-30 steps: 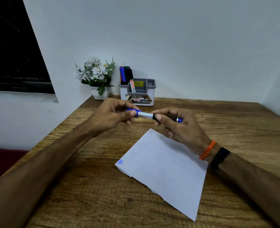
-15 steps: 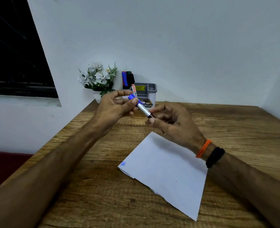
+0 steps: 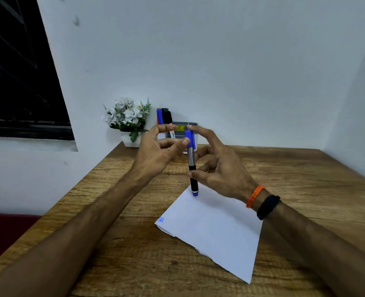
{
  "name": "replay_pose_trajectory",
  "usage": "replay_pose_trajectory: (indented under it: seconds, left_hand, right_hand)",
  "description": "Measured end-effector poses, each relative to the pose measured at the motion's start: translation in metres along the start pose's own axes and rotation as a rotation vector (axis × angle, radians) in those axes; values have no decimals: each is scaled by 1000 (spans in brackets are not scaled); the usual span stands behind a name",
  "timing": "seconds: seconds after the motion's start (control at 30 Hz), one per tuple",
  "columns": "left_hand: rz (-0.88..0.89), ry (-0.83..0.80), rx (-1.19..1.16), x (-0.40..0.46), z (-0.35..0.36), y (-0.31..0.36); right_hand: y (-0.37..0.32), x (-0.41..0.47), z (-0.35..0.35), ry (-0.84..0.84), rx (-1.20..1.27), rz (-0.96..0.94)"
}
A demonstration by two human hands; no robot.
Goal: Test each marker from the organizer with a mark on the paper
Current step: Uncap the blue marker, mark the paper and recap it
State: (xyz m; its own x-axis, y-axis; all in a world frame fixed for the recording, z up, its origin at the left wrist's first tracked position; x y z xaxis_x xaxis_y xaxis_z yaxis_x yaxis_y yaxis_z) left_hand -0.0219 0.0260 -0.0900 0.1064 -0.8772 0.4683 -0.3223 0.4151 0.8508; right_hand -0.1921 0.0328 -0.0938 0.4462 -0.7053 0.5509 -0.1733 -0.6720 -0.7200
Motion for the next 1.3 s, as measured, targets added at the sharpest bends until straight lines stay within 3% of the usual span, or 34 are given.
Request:
replay_pose_trajectory:
  seconds: [0.07, 0.2, 0.33, 0.5, 0.73, 1.07, 1.23, 1.3]
  left_hand:
    - [-6, -2, 128, 2, -4, -10]
    - [-26, -106, 919, 4, -12, -48]
    - [-60, -263, 1214, 15, -13, -80]
    - [-116, -416, 1285, 19, -6, -93]
    - [-116, -428, 1305, 19, -6, -95]
    - [-118, -438, 1318, 19, -7, -95]
    - [-120, -439, 1319, 19, -6, -93]
    - [-119, -436, 1320, 19, -6, -93]
  right_hand:
    - [1, 4, -6, 52, -5, -1]
    - [9, 35, -18, 112, -53, 24]
    - [26, 76, -21, 209, -102, 8]
    - [44, 120, -17, 319, -125, -1]
    - [64, 161, -10, 370, -232, 4]
    - [90, 166, 0, 224, -347, 150]
    - [67, 163, 3, 390, -391, -47]
    - [63, 163, 14, 378, -336, -78]
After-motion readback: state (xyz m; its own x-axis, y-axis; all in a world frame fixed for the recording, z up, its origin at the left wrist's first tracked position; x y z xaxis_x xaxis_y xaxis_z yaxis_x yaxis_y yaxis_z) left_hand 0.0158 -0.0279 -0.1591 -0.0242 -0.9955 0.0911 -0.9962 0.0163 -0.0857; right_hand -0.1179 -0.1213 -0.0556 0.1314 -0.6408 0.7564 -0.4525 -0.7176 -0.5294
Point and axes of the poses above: each hand's wrist, its own x-axis towards the middle knuckle, its own z-axis out of the palm, y = z × x, the point moved 3 cm from there along x, towards the middle knuckle, and after that the axes turned 14 degrees about x, right-handed, at the moved point
